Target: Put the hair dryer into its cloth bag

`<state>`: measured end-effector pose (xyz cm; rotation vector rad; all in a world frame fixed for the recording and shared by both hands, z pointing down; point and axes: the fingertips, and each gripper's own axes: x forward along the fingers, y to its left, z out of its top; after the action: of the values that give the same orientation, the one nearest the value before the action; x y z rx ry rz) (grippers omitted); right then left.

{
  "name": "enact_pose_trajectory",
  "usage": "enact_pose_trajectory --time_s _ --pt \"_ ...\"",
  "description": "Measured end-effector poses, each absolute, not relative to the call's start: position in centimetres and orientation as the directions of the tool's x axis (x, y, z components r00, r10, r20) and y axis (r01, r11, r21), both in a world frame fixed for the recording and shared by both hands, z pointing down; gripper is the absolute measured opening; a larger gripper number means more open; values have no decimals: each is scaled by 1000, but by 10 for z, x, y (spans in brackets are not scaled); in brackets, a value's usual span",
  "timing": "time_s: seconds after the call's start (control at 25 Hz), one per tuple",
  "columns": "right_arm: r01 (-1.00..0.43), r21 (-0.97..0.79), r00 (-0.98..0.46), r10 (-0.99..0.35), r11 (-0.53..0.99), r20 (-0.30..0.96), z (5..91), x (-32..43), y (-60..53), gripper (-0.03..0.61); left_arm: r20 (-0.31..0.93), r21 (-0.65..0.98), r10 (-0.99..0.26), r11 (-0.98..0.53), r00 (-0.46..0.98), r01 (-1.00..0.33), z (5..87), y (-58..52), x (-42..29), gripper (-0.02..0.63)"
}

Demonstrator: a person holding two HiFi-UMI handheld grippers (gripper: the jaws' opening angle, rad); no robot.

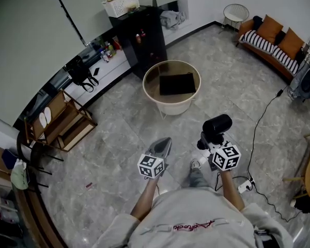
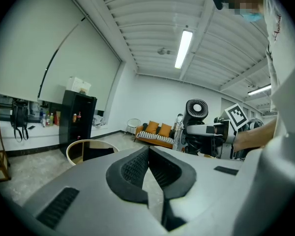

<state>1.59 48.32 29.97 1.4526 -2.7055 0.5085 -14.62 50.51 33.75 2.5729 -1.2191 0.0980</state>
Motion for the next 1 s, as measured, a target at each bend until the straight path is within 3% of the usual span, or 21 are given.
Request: enact_pose_trajectory --time_s 0.4,1.0 --pt "-794 -297 -595 -779 531 198 302 26 411 199 214 246 -763 -562 610 -790 334 433 -135 29" --pt "-786 -315 -603 -772 533 199 309 95 296 199 220 238 -749 -580 625 -779 334 308 -53 29"
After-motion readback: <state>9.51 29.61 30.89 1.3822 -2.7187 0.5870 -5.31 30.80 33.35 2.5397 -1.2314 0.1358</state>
